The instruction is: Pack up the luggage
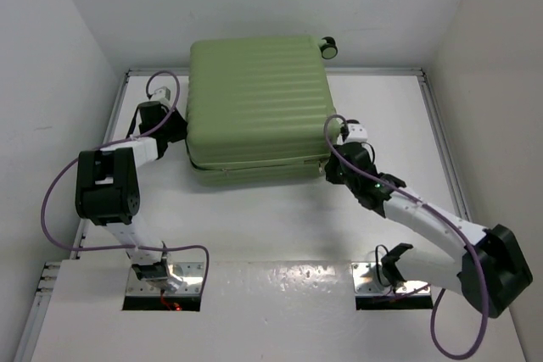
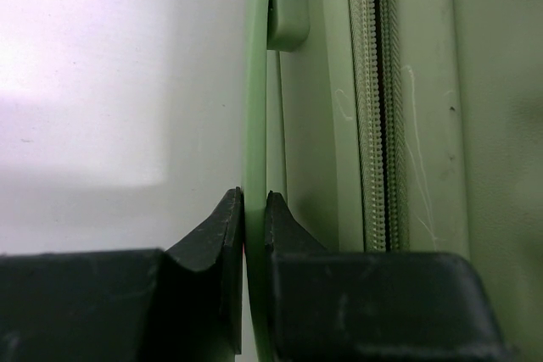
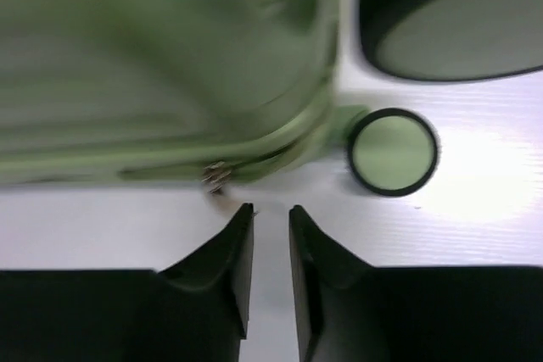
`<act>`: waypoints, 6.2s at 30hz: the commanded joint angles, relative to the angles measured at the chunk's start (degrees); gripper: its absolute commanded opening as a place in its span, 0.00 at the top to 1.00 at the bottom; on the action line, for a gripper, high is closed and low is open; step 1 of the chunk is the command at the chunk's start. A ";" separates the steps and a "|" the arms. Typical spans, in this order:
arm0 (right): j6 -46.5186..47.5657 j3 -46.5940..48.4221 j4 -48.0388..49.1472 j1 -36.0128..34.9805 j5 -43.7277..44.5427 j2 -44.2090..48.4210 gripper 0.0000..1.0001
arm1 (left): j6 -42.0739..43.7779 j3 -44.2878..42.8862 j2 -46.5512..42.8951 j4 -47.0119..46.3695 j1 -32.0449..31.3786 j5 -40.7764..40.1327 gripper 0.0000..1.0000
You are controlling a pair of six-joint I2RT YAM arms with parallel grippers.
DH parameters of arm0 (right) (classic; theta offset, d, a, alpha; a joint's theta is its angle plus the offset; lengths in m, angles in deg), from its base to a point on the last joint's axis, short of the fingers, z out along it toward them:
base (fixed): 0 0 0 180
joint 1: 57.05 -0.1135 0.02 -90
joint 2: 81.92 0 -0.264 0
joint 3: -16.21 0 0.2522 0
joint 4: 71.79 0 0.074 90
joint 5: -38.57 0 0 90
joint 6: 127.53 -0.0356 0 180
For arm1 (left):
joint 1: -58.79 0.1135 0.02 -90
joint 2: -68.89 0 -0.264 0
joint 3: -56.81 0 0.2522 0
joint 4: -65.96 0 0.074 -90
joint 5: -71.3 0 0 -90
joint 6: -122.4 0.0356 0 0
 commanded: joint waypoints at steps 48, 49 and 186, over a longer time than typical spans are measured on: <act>10.72 5.09 14.31 -13.83 21.29 -11.38 0.75 | 1.31 5.03 1.96 12.53 3.73 -3.28 1.00; 11.50 5.08 14.49 -12.79 21.64 -11.30 0.76 | 1.31 5.03 1.96 12.53 3.73 -3.28 1.00; 3.20 3.86 36.54 34.42 -63.13 -22.46 0.65 | 13.09 -47.98 32.29 38.99 11.47 0.85 1.00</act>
